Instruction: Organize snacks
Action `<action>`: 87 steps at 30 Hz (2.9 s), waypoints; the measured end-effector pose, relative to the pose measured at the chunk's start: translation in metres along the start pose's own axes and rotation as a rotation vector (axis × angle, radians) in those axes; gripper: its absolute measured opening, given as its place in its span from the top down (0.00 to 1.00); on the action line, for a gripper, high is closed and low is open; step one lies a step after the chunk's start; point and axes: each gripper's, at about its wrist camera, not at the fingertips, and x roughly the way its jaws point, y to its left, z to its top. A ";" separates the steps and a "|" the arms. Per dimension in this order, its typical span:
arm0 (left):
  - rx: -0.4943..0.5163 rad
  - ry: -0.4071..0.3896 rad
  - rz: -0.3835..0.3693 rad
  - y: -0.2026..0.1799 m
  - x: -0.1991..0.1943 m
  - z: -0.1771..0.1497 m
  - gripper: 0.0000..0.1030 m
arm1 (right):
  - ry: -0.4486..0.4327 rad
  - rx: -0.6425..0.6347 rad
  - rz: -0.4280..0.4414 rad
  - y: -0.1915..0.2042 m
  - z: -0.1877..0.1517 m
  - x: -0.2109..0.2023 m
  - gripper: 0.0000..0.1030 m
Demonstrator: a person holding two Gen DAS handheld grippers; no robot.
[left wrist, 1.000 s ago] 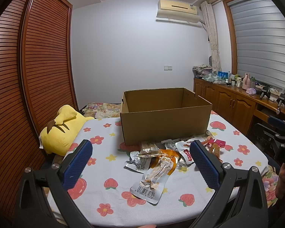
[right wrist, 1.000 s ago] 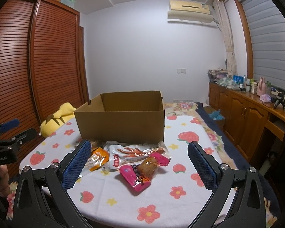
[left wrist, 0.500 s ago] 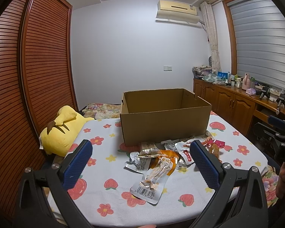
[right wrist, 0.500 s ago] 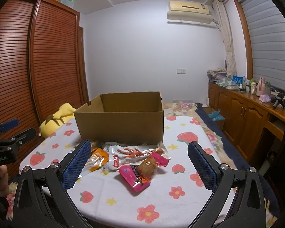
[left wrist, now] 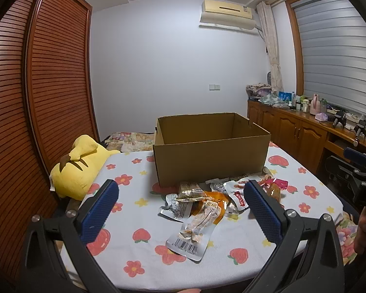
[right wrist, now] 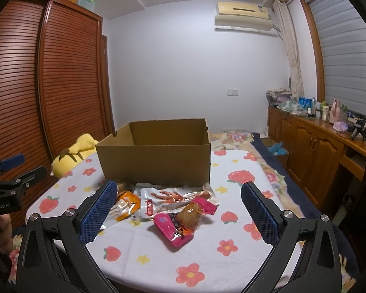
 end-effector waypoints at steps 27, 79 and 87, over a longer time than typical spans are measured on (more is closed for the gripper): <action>0.007 0.230 -0.104 0.013 0.079 -0.053 0.02 | 0.206 -0.011 0.062 -0.022 -0.026 0.069 0.06; 0.188 0.553 -0.344 -0.028 0.188 -0.051 0.30 | 0.519 -0.064 0.072 -0.056 -0.060 0.181 0.54; 0.205 0.579 -0.349 -0.033 0.202 -0.048 0.44 | 0.512 -0.068 0.069 -0.055 -0.061 0.181 0.53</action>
